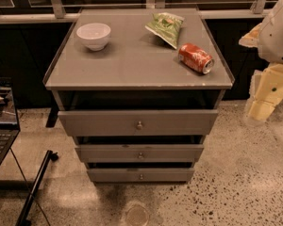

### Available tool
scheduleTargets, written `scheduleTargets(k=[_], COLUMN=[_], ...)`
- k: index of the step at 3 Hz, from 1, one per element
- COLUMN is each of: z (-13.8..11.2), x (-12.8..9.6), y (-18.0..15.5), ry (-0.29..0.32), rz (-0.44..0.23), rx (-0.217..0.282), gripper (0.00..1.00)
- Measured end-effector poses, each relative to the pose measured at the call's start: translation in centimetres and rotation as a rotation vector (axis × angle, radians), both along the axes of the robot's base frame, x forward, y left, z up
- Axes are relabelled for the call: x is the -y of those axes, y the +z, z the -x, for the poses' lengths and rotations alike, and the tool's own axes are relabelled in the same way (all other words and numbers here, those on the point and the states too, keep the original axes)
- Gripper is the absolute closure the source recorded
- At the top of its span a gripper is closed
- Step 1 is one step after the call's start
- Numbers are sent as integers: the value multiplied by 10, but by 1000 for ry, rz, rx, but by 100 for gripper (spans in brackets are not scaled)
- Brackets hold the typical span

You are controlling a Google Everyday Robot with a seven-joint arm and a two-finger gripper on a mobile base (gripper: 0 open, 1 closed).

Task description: Open bottom drawer

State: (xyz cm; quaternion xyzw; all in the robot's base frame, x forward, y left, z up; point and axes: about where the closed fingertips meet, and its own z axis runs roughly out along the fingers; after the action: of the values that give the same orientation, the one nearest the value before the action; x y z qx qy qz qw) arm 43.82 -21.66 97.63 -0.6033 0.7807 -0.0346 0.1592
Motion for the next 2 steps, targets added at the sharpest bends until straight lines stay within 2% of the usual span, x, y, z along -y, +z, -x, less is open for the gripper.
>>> scheduleTargets(k=[1, 2], z=[0, -1], x=[0, -1], y=[0, 0], ry=[0, -13], rz=[0, -13], rx=[0, 24], gripper=[0, 0])
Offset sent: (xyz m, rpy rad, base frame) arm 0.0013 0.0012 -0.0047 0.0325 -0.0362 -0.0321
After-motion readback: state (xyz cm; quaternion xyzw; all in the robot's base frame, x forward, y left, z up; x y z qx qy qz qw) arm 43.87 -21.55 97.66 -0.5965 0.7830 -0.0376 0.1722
